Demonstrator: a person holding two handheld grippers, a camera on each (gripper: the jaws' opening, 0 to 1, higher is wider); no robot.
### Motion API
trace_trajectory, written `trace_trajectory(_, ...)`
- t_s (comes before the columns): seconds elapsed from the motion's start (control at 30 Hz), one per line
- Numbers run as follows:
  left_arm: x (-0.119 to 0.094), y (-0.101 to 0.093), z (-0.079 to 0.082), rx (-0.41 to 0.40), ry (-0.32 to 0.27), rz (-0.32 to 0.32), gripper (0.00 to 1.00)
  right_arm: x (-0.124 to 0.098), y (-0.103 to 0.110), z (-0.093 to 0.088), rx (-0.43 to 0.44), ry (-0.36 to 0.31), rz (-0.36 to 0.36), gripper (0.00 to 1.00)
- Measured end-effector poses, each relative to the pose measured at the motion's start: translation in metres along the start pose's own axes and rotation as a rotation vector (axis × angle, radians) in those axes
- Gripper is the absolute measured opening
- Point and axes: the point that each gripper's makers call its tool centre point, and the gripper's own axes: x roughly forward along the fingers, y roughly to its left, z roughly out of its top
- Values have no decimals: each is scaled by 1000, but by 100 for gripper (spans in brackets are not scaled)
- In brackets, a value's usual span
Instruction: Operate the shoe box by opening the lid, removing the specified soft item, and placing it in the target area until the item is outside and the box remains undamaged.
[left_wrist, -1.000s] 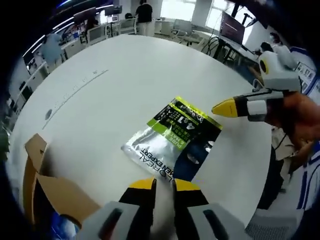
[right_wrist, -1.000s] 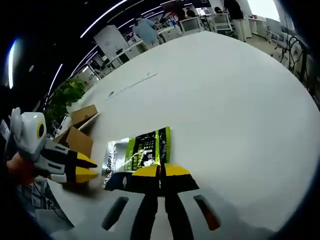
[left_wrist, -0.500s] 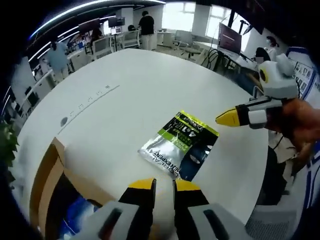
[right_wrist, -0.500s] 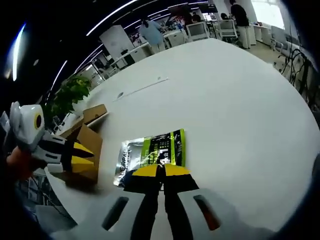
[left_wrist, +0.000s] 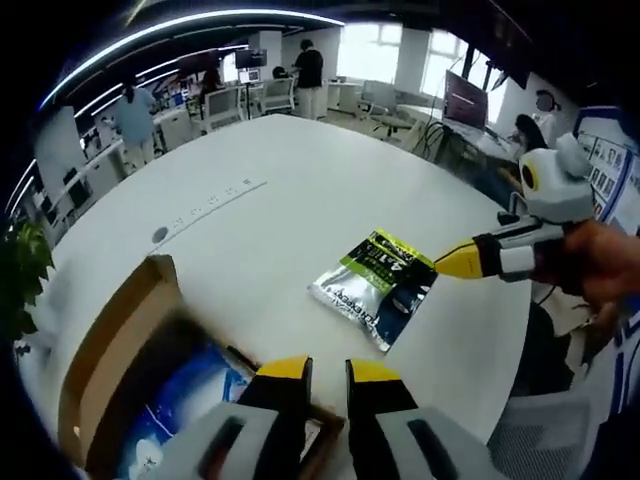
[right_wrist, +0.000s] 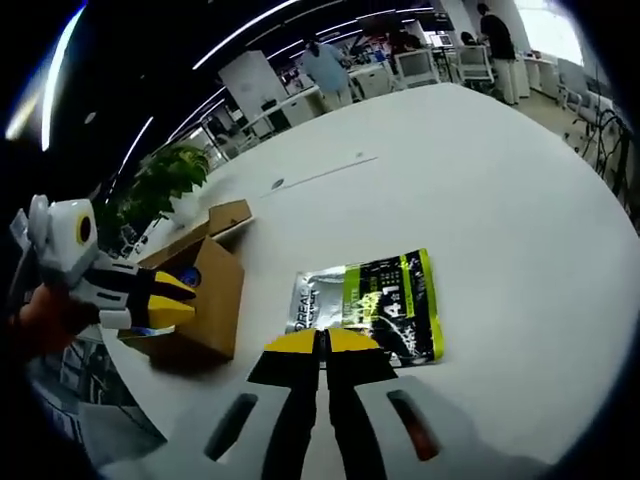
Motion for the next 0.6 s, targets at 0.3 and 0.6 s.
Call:
trace_trajectory(0.3,-29,24,-21,-64,-33,44,13,8,41,3,-29,-1,70,1)
trace_trajectory(0.6,-56,55,-53,-143,-55,91,13,25,83,4,-76,14,131,2)
